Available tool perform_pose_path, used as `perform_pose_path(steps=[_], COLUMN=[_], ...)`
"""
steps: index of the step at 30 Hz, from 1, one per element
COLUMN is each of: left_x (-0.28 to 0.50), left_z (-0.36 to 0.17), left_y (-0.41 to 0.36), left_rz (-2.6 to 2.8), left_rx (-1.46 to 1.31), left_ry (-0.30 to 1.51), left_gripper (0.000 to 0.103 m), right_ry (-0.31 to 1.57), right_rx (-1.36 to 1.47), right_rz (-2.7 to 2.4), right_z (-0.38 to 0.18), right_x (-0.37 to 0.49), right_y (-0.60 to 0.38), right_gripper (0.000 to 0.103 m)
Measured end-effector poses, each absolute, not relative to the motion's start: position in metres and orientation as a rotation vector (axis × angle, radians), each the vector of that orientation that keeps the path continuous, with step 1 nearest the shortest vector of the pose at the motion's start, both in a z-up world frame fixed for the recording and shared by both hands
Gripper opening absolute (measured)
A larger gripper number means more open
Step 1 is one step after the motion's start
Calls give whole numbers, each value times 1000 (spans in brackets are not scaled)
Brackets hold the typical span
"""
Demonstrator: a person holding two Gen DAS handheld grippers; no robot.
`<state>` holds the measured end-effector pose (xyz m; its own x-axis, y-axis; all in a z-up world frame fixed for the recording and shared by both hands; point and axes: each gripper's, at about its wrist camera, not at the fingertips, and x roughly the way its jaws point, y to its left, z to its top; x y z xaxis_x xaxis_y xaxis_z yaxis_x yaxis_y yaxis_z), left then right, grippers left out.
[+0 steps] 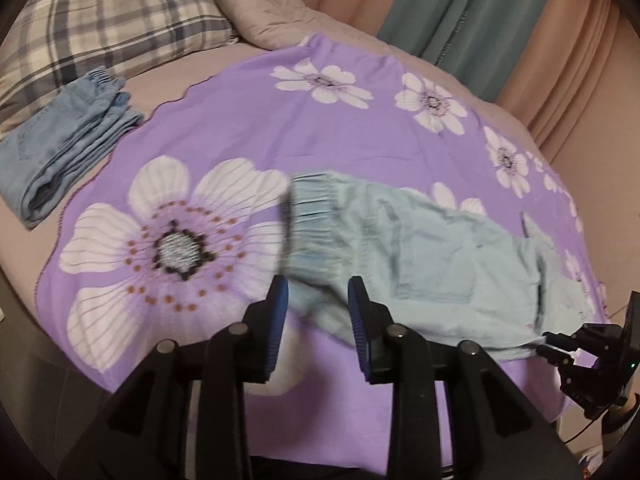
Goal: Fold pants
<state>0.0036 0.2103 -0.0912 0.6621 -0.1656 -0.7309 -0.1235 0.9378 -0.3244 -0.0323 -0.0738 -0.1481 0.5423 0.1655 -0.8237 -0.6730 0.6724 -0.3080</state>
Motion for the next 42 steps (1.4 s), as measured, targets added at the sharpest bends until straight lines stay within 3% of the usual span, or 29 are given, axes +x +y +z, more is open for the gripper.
perform_pose_path(steps=[5, 7, 16, 20, 24, 27, 28, 34, 42], left_x=[24, 32, 30, 26, 22, 27, 30, 48, 65], left_z=[-81, -85, -135, -130, -120, -112, -109, -105, -124], left_y=[164, 143, 115, 115, 109, 90, 79, -1, -74], left_rz=[-137, -183, -231, -228, -232, -291, -333, -574, -712], left_rx=[-356, -347, -277, -251, -225, -217, -222, -202, -146], left_ry=[839, 857, 989, 1006, 990, 984, 981, 1004, 1085], left_gripper=[31, 31, 31, 31, 41, 41, 41, 41, 40], right_ry=[860, 855, 1009, 1045, 1041, 1007, 995, 1013, 1177], right_rx=[-447, -384, -333, -232, -80, 69, 123, 260, 373], right_rz=[675, 701, 582, 630, 615, 528, 474, 153, 4], right_z=[-116, -112, -174, -164, -140, -121, -116, -111, -140], right_x=[-30, -26, -2, -4, 0, 12, 22, 94, 205], right_y=[-80, -77, -70, -87, -126, -170, -188, -239, -243], right_gripper=[17, 30, 31, 35, 36, 46, 50, 50, 50])
